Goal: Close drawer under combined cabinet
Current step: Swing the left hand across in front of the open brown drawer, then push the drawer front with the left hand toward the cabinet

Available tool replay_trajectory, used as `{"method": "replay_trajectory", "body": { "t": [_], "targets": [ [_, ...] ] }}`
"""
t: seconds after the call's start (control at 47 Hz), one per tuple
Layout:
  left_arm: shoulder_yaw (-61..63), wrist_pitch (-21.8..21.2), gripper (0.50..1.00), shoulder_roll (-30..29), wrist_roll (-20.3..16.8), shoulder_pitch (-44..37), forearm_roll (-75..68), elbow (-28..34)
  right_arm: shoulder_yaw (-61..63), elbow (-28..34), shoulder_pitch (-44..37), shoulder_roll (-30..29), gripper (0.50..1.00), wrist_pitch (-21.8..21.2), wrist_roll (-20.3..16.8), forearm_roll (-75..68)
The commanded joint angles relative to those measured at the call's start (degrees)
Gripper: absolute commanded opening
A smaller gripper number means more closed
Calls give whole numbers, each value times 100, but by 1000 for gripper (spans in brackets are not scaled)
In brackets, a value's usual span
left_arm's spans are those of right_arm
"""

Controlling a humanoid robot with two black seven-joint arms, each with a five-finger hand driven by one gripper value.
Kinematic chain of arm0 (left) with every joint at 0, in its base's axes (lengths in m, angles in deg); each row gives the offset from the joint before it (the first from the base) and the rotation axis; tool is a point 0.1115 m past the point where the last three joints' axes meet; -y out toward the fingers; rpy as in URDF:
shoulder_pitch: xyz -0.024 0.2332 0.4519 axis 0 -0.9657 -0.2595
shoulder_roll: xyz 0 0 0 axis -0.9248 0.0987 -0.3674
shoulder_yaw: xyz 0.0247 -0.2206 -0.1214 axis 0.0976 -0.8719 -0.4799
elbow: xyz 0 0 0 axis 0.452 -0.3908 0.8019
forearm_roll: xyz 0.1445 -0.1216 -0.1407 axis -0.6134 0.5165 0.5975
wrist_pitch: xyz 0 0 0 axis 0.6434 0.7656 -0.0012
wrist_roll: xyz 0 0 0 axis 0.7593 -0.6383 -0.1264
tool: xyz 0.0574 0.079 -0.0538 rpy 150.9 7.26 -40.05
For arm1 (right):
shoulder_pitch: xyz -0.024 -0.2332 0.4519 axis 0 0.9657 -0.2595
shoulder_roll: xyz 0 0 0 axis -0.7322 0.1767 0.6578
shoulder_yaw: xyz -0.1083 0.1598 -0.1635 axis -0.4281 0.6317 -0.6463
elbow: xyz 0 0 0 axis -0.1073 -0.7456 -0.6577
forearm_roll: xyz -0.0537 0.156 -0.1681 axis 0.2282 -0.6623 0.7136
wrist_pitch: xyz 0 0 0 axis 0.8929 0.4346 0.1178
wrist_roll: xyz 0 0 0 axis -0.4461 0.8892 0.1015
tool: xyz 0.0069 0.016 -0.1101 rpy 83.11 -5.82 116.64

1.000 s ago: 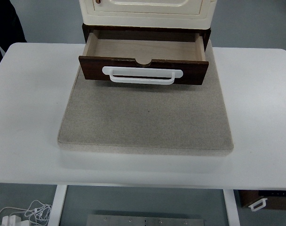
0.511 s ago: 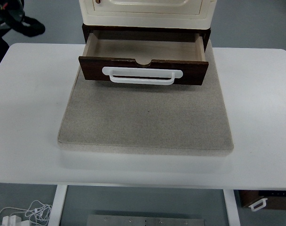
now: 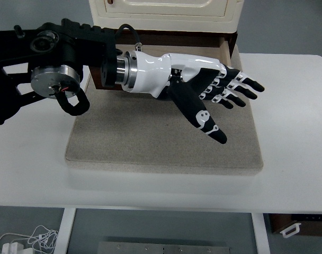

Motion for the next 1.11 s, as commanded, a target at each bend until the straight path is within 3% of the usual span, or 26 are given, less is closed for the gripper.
{"method": "replay_trajectory", "body": {
  "t": [0.0, 0.468, 0.617, 1.085],
  "targets": [
    [289, 41, 1000, 15, 133, 7, -148, 0, -2, 0, 0, 0, 952, 0, 1, 0],
    [1230, 85, 1000, -11, 968, 33, -772, 132, -2, 0, 0, 0, 952, 0, 1, 0],
    [1230, 85, 1000, 42, 1179, 104, -790, 447, -2, 0, 0, 0, 952, 0, 1, 0],
    [1230, 94, 1000, 217, 1250, 315, -948, 1230, -2, 0, 0, 0, 952, 0, 1, 0]
  ]
}}
